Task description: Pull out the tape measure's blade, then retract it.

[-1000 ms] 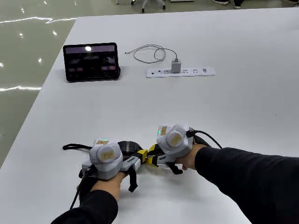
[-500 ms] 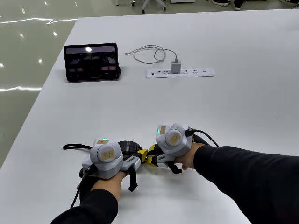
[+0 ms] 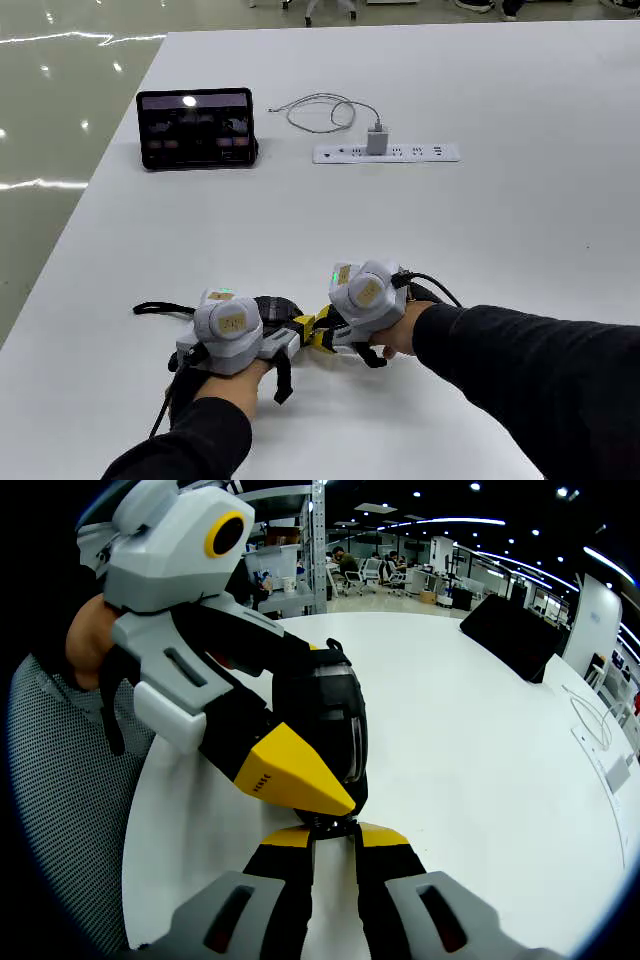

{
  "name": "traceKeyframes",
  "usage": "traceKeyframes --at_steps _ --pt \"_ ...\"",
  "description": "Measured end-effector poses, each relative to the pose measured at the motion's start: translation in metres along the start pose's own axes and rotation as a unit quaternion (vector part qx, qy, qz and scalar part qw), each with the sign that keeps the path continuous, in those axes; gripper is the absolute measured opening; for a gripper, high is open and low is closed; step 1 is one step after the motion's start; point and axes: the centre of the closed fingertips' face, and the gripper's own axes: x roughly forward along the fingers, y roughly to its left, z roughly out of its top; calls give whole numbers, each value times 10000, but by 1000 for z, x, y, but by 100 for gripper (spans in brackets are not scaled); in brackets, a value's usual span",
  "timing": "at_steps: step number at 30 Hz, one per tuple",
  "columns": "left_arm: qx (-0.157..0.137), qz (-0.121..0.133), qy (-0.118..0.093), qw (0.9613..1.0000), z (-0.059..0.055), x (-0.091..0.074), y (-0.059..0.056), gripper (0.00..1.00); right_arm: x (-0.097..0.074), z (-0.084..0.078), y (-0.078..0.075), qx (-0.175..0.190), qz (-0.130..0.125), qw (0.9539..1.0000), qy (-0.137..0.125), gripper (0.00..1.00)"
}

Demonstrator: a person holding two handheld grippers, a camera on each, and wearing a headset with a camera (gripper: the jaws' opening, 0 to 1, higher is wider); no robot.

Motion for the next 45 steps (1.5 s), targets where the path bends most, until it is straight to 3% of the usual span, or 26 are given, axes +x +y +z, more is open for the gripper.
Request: traceKeyframes --at_steps 6,8,13,29,37,41,42,45 --pt "-6 -3 -29 10000 0 0 0 62 -3 3 1 -260 -101 9996 -7 11" --pt "-4 -4 -50 10000 0 0 0 62 -5 3 0 -36 -75 10000 -41 12" --pt "-2 3 -71 10000 1 0 0 62 -12 7 -5 104 -90 9998 -143 21" --pt "-31 -34 -34 10000 -2 1 1 63 -20 -2 -2 195 -4 9998 -12 46" --pt "11 -84 -9 10000 -2 1 0 64 -21 -2 -1 457 -85 9989 -68 70" --pt "60 -100 53 9999 -3 1 0 64 -20 4 1 709 -134 9972 -182 91" --pt "130 -6 204 9997 -7 0 4 66 -20 6 2 697 -149 9972 -216 94" --pt "59 156 242 9996 -7 -1 11 77 -20 4 2 754 -177 9968 -209 100"
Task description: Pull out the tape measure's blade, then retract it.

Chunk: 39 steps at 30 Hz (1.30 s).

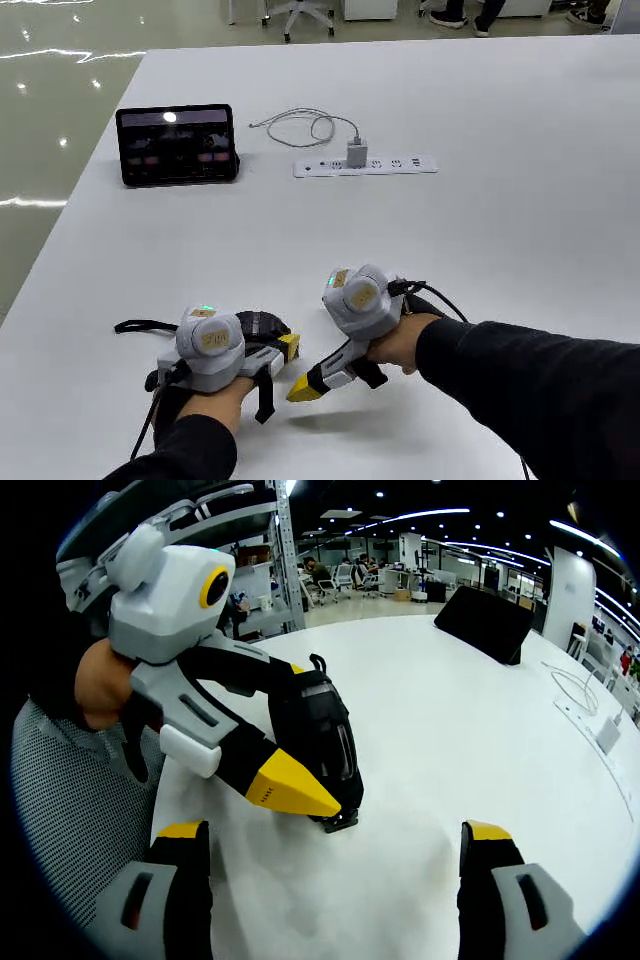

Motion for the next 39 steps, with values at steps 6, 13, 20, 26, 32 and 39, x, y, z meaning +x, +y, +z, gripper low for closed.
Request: traceKeyframes --at_steps 6,13,20,26,32,39 --pt "-155 -84 -90 9998 7 -3 6 89 -6 -8 4 87 -36 10000 31 100" --pt "179 -1086 249 9936 1 -12 -3 100 -23 -17 4 301 -302 9988 -235 100" --pt "801 -1307 55 9882 9 -29 32 100 -45 -24 -2 445 -530 9968 -410 100" --pt "1023 -1592 -67 9819 16 -49 34 100 -65 -36 -12 557 -806 9939 -509 100" --pt "1167 -1842 -104 9759 13 -63 26 100 -84 -52 -21 700 -997 9912 -522 100" --pt "1301 -1875 -32 9736 5 -69 28 100 -107 -66 -25 882 -1273 9858 -643 100"
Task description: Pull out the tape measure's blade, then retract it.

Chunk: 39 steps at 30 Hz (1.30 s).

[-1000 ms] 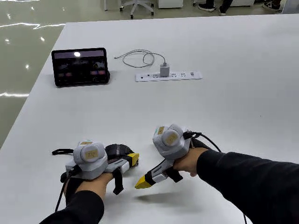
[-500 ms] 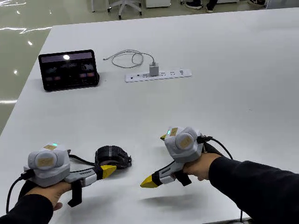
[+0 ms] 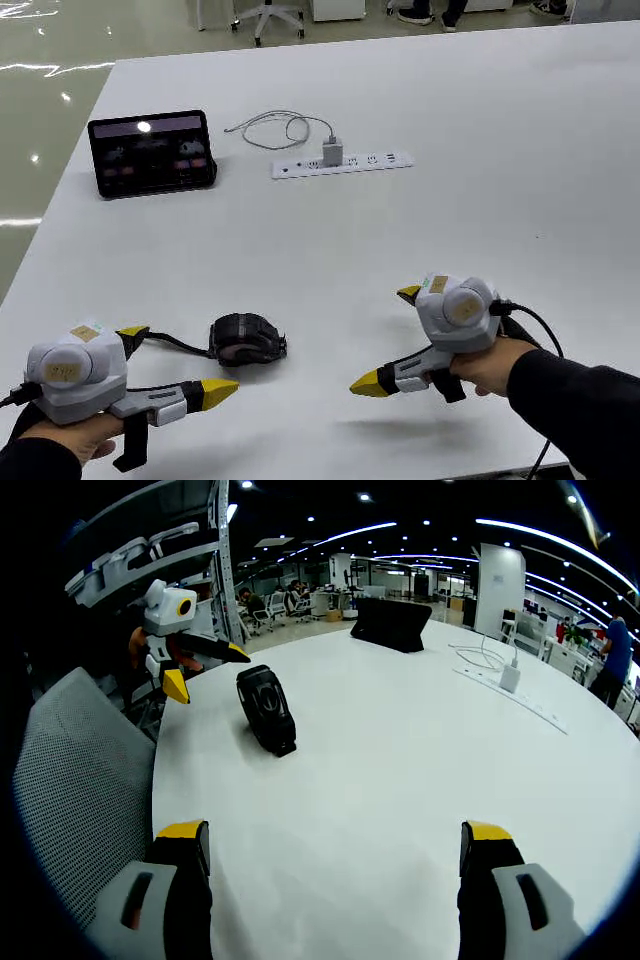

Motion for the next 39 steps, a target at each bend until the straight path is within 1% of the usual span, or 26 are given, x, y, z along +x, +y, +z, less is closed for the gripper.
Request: traceKeyframes --at_steps 2,3,4,5,6,8,9,11,12,13,15,17,18,19,20,21,22,23,25,28,34,35,36,39 --pt "34 22 -23 10000 0 -3 1 100 -6 -3 -3 103 -66 9999 -50 100" --pt "228 113 -4 9997 -1 -5 6 100 -9 -4 -4 110 -102 9999 -60 100" --pt "264 197 -11 9995 -1 -6 10 100 -12 -5 -4 136 -117 9998 -77 100" --pt "186 214 -2 9996 -2 -7 11 100 -14 -6 -4 152 -116 9998 -87 100" --pt "-99 222 -67 9997 -1 -9 13 100 -18 -7 -4 96 -159 9998 -105 100" --pt "-149 177 -206 9995 4 -14 14 100 -25 -9 -4 47 -192 9998 -99 99" --pt "-246 119 -190 9994 3 -16 12 100 -28 -9 -5 62 -206 9997 -111 99" --pt "-388 133 -168 9990 1 -19 15 100 -36 -7 -7 29 -313 9993 -199 98" --pt "-360 134 -141 9992 -1 -21 17 100 -41 -9 -8 35 -326 9992 -221 99" --pt "-281 109 -88 9995 -4 -23 15 100 -45 -11 -10 116 -379 9989 -231 99" --pt "-205 110 -53 9997 -6 -27 14 100 -51 -13 -13 185 -468 9983 -301 100" --pt "-196 146 25 9997 -8 -30 15 100 -57 -16 -16 297 -527 9976 -331 100" --pt "-205 139 65 9997 -11 -31 14 100 -60 -20 -16 293 -495 9978 -321 100" --pt "-182 124 45 9997 -11 -33 13 100 -61 -25 -14 258 -427 9985 -239 100" --pt "-134 117 28 9998 -11 -33 12 100 -64 -30 -15 196 -432 9988 -139 100" --pt "-100 120 71 9999 -14 -34 11 100 -67 -34 -18 207 -514 9984 -106 100" --pt "-112 119 107 9998 -17 -35 11 100 -69 -35 -19 244 -508 9983 -133 100" --pt "-109 115 96 9998 -18 -36 11 100 -72 -36 -19 312 -507 9981 -149 100" --pt "-152 77 82 9998 -19 -37 11 100 -80 -40 -22 324 -599 9976 -156 100" --pt "-188 38 112 9998 -19 -39 11 100 -89 -45 -21 319 -652 9972 -159 100" --pt "-142 15 144 9998 -12 -41 15 100 -107 -52 -21 332 -767 9964 -159 100" --pt "-167 12 213 9996 -13 -41 16 100 -111 -53 -21 329 -794 9962 -164 100" --pt "-145 12 237 9996 -13 -41 16 100 -114 -54 -22 341 -812 9960 -173 100" --pt "-81 -5 259 9996 -14 -41 17 100 -121 -58 -26 394 -918 9948 -199 100"
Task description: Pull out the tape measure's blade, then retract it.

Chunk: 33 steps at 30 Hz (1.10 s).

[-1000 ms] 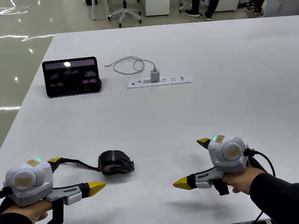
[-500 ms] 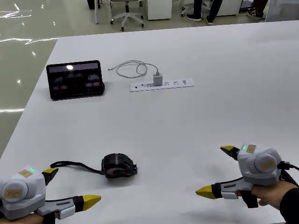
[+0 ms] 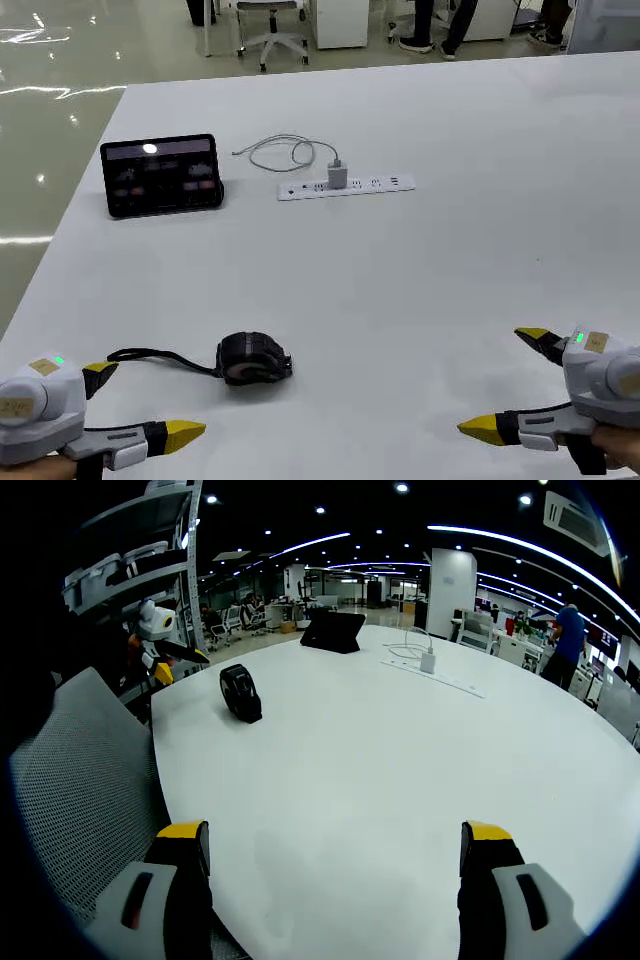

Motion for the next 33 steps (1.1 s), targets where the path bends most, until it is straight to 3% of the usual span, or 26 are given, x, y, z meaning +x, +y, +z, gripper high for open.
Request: traceKeyframes --at_steps 7,13,18,21,24,25,33 --pt "-97 7 38 9999 -4 -5 1 100 -10 -8 -8 62 -141 9999 6 100" --pt "-189 90 63 9998 -11 -12 3 100 -15 -8 -10 54 -165 9998 -8 100" --pt "-212 114 63 9997 -11 -18 6 100 -19 -7 -17 71 -208 9998 -34 100" --pt "-76 432 -29 9990 -6 -22 18 100 -21 -8 -17 23 -193 9998 -6 100" --pt "-156 356 -13 9992 -5 -24 19 100 -20 -11 -18 33 -178 9998 42 100" --pt "-243 190 10 9995 -5 -23 13 100 -20 -12 -18 26 -184 9998 46 100" --pt "-183 202 2 9996 -3 -22 16 100 -22 -10 -16 29 -187 9998 34 100"
